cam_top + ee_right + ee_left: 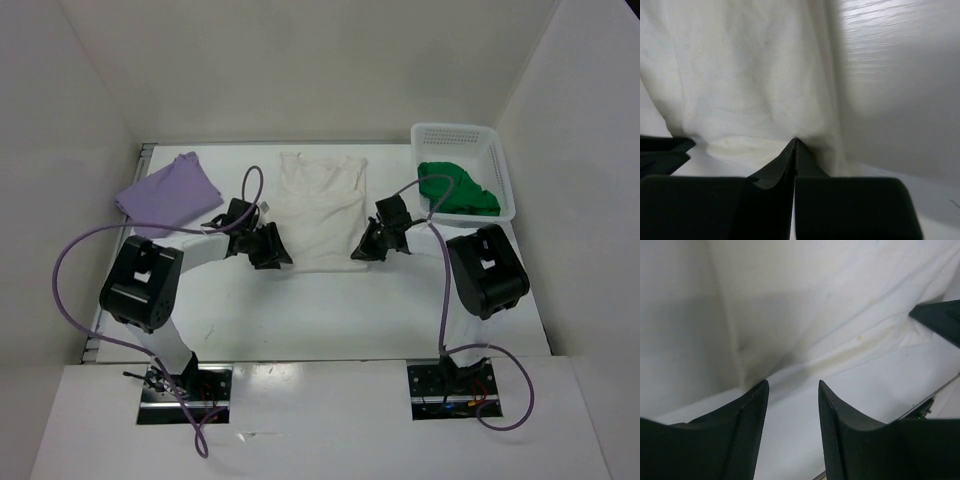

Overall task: Fold and stack the t-shirts
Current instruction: Smooth out the 2/3-rectangle-folded T-shirt at the center of the board, then pick up the 2/3-rectangle-folded T-shirt from the center of the board.

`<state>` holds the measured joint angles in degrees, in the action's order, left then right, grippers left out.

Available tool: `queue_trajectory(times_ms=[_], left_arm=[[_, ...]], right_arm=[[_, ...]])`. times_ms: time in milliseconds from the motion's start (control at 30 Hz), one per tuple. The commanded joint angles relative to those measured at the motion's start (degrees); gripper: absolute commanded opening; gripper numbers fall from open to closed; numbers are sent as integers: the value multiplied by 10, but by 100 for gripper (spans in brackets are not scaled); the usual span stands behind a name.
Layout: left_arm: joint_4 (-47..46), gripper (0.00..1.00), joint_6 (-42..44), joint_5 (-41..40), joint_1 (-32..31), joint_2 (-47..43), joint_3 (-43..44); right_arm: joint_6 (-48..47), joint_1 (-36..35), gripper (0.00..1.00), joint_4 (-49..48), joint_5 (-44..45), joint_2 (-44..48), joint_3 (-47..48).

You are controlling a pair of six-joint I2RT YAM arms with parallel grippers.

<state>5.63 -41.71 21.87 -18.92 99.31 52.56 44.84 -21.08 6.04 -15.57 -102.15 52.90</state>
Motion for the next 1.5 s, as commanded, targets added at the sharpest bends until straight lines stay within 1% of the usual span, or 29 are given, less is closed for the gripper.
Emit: queue_trajectory(times_ms=[0, 100, 167, 200, 233, 267, 333, 400, 533, 600, 667, 733, 800, 867, 900, 933, 967, 1033, 1067, 1100, 1133, 1167, 1200, 1233, 1267, 1300, 1367, 1433, 1467], left_arm=[[78, 52, 48, -46, 19, -65, -11], [110, 54, 54, -52, 27, -130, 9], [121, 48, 54, -42, 27, -135, 39], [121, 44, 54, -13, 27, -124, 46], [100, 40, 35, 1, 27, -115, 46], [85, 33, 24, 12, 27, -105, 46], [54, 29, 9, 35, 21, -71, 40], [39, 29, -3, 47, 13, -37, 46], [19, 29, -9, 67, -10, 19, 45], [11, 29, -14, 67, -10, 32, 13], [5, 29, -14, 67, -10, 37, -17], [15, 29, -14, 67, -10, 15, -60], [26, 30, -20, 54, -10, -27, -86], [61, 30, -14, 43, -10, -59, -113], [73, 31, -14, 37, -10, -90, -122], [96, 31, -9, 37, -10, -104, -129], [109, 31, -3, 37, -10, -118, -135], [138, 31, -3, 30, -10, -165, -158], [145, 31, -8, 30, -10, -183, -166], [145, 31, -14, 35, -17, -224, -172], [151, 31, -23, 35, -17, -245, -172], [151, 31, -40, 35, -17, -263, -172], [151, 33, -47, 35, -17, -288, -167], [135, 36, -56, 35, -17, -293, -167], [123, 48, -64, 41, -17, -287, -161], [113, 52, -78, 41, -17, -278, -161], [79, 56, -86, 64, -17, -245, -161], [68, 63, -86, 64, -17, -229, -156], [68, 65, -86, 46, -17, -222, -156]], right_arm=[[-31, 26, 0, 49, 70, 39, -21], [-42, 26, 0, 70, 54, 59, -21], [-42, 26, 0, 85, 48, 90, -11], [-36, 26, 1, 85, 48, 102, -4], [-36, 26, 1, 92, 48, 122, 5], [-30, 26, 1, 92, 42, 128, 5], [-30, 26, 3, 82, 15, 128, 11], [-24, 26, 3, 64, -4, 104, 11], [-19, 11, 3, 27, -17, 52, -18], [-19, -9, 3, 27, -8, 19, -31], [-13, -9, 3, 13, 5, 13, -57], [7, -9, 1, 6, 10, 13, -82], [25, -9, 1, -2, 21, 40, -128], [52, -14, 1, 5, 21, 91, -171], [59, -20, 1, 14, 27, 111, -184], [66, -20, 1, 25, 27, 157, -196], [82, -27, 1, 34, 27, 184, -219], [94, -27, 1, 74, 37, 237, -235], [94, -27, 1, 90, 46, 285, -249], [94, -27, 4, 119, 46, 307, -249], [94, -27, 6, 130, 52, 325, -249], [94, -27, 15, 140, 52, 356, -249], [89, -27, 20, 150, 52, 366, -238], [89, -27, 24, 167, 58, 373, -230], [89, -27, 31, 172, 58, 378, -217], [89, -27, 34, 172, 64, 383, -217], [99, -27, 40, 183, 70, 397, -212], [118, -27, 46, 183, 75, 426, -228], [126, -27, 47, 188, 75, 440, -249]])
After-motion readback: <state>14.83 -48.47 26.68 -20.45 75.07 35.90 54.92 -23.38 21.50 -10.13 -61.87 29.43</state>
